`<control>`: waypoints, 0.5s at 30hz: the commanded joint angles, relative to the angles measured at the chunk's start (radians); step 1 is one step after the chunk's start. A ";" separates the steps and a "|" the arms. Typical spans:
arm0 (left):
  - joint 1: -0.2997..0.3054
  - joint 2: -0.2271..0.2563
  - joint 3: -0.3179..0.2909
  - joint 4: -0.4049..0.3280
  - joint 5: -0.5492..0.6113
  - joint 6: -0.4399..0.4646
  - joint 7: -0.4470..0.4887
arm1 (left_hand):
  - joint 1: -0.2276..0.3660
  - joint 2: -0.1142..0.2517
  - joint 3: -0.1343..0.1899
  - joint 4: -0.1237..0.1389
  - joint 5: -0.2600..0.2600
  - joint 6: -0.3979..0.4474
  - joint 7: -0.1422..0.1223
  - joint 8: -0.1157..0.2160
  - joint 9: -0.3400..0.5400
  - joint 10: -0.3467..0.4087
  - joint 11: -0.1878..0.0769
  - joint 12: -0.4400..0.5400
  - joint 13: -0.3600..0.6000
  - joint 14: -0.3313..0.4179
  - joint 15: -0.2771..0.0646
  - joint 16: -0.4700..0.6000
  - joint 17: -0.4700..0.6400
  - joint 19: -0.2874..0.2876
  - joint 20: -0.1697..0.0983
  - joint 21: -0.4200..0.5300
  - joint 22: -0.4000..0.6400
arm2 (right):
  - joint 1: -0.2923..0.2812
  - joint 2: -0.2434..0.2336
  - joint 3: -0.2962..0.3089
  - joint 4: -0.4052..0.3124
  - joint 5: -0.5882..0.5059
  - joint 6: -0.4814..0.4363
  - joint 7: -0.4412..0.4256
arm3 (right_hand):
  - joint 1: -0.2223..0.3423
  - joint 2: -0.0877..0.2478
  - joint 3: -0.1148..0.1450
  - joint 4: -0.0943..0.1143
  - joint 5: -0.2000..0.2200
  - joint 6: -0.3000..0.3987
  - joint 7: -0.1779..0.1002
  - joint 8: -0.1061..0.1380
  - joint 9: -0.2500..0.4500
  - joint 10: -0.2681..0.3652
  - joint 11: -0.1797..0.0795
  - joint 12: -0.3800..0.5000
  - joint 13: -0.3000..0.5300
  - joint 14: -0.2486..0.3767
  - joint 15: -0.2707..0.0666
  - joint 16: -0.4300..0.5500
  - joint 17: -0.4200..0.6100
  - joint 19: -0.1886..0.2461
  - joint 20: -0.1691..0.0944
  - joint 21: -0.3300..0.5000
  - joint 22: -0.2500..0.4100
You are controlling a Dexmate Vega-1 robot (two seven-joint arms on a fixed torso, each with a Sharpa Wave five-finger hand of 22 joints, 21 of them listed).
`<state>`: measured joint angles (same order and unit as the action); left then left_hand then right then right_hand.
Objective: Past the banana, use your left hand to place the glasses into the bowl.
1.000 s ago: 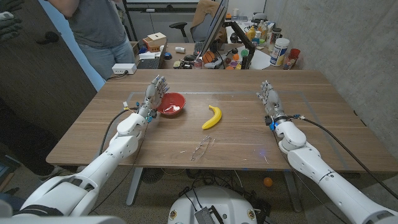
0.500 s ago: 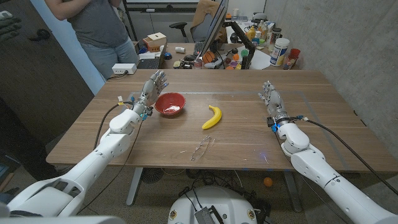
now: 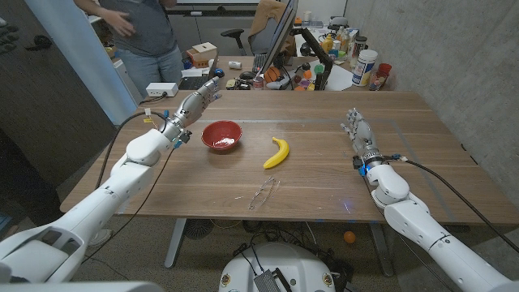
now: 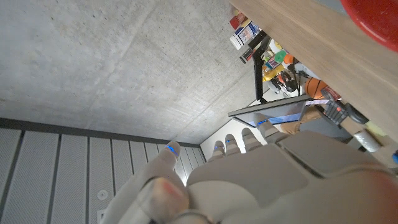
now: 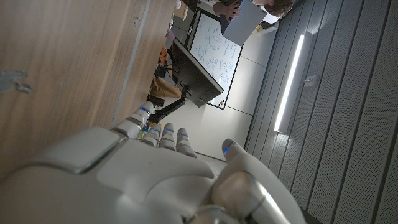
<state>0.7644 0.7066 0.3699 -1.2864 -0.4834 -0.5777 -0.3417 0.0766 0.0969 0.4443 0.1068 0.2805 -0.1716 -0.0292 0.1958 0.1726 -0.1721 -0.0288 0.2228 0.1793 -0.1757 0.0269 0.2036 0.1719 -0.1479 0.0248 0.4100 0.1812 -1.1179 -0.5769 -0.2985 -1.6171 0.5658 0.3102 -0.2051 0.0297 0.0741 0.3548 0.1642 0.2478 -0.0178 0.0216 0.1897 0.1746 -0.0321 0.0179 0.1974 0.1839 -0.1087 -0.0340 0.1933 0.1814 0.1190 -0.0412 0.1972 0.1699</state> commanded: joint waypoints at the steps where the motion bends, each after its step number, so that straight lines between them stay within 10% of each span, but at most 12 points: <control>1: -0.047 0.115 -0.001 -0.072 0.132 -0.118 -0.052 | 0.024 0.007 0.009 -0.020 -0.004 -0.023 0.001 0.008 0.005 -0.064 -0.007 0.001 0.005 -0.041 -0.003 -0.004 0.001 0.003 -0.001 -0.005 -0.001 | -0.058 -0.004 0.025 -0.037 -0.013 0.033 -0.034 | -0.004 0.065 0.001 -0.001 0.007 0.008 0.001 0.003 0.005 0.007 0.002 0.003 0.003 0.003 -0.017 0.001 0.003 0.009 -0.041 0.004 0.003; 15: -0.131 0.177 0.013 -0.125 0.257 -0.182 -0.105 | 0.093 0.051 0.057 -0.068 -0.018 -0.088 -0.019 -0.015 0.010 -0.090 -0.030 -0.017 0.008 -0.063 -0.018 -0.023 0.001 -0.011 -0.017 -0.029 0.001 | -0.069 0.010 0.026 -0.055 -0.044 0.040 -0.066 | -0.004 0.064 0.000 -0.001 0.008 0.010 0.001 0.002 0.006 0.008 0.002 0.002 0.003 0.005 -0.017 0.000 0.002 0.009 -0.042 0.003 0.003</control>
<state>0.6953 0.8286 0.3725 -1.3669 -0.3384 -0.6978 -0.4074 0.1589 0.1318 0.4983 0.0463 0.2658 -0.1715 -0.0397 0.1846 0.1795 -0.1710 -0.0490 0.2068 0.1842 -0.1742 0.0163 0.1810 0.1720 -0.1542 0.0153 0.3842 0.1807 -1.1733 -0.5791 -0.2758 -1.6579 0.5444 0.3398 -0.2481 0.0297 0.0741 0.3548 0.1642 0.2517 -0.0178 0.0216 0.1897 0.1745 -0.0267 0.0234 0.1974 0.1839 -0.1088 -0.0340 0.1933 0.1815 0.1189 -0.0411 0.1972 0.1698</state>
